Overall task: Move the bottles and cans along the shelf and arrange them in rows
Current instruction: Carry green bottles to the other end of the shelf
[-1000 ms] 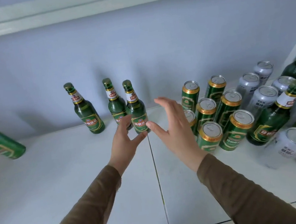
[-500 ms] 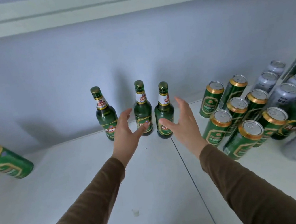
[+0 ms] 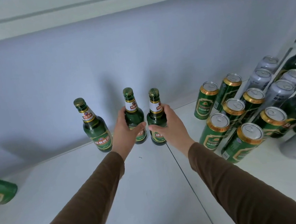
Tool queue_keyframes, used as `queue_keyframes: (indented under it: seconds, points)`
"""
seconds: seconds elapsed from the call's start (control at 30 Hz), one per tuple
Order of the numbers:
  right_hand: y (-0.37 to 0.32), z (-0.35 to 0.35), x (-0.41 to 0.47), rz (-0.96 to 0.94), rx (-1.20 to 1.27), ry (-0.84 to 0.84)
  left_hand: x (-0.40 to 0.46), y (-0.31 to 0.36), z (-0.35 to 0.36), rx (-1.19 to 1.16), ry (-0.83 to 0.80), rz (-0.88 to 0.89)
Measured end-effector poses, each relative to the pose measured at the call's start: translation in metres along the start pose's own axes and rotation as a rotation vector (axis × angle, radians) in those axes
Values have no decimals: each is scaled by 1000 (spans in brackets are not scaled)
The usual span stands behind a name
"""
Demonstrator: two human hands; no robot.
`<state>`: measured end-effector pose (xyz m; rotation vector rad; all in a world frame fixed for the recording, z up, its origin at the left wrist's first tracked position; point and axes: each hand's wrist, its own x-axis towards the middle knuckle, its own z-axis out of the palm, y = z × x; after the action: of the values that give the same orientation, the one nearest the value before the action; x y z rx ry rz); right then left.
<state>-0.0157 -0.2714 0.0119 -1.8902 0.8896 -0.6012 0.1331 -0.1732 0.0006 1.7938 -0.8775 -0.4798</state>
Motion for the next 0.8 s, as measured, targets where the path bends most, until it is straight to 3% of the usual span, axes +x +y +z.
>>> queue_keyframes:
  seconds: [0.47, 0.8]
  points:
    - [10, -24, -69, 30, 79, 106, -51, 8, 7, 104, 23, 39]
    - [28, -106, -146, -4, 80, 143, -119, 45, 55, 121, 24, 47]
